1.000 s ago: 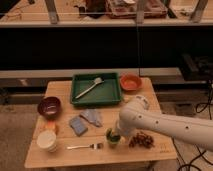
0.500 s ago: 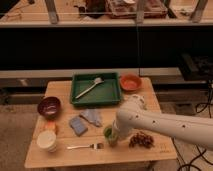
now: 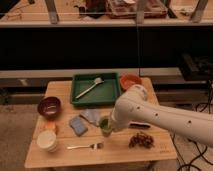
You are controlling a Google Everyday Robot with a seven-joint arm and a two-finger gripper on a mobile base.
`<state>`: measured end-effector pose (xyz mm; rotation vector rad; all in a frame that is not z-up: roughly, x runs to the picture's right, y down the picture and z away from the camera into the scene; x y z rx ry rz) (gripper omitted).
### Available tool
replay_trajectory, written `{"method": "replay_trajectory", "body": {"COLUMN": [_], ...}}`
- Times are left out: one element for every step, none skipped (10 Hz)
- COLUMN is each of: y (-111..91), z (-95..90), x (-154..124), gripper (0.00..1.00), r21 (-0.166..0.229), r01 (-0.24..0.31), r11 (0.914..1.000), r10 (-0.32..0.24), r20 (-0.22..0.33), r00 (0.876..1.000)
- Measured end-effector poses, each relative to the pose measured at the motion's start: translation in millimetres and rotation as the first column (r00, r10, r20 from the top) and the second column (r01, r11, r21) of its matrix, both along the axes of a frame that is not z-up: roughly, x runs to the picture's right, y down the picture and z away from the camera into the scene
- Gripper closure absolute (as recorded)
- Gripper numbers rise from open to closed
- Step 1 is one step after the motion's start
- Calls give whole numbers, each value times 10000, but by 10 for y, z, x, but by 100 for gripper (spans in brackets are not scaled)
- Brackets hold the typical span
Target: Stack cups into tray
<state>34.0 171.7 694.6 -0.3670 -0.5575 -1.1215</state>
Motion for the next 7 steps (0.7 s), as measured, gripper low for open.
{"method": "replay_trajectory", "body": {"y": [-111, -317, -433, -587, -730, -800, -818], "z": [-17, -81, -138, -242, -361, -450, -505], "x": [-130, -424, -575, -775, -996, -1177, -1315], "gripper": [89, 89, 89, 89, 89, 89, 89], "r21": [126, 236, 271, 323, 385, 368, 364], "r01": [46, 96, 120, 204, 378, 563, 721], "r11": [9999, 9997, 9996, 9993, 9985, 9977, 9967], "r10": [-49, -114, -149, -251, -449, -638, -795], "r20": [218, 784, 1101, 1542, 2053, 2529, 2839], "r00": [9998, 9969, 9938, 9877, 9777, 9654, 9556]}}
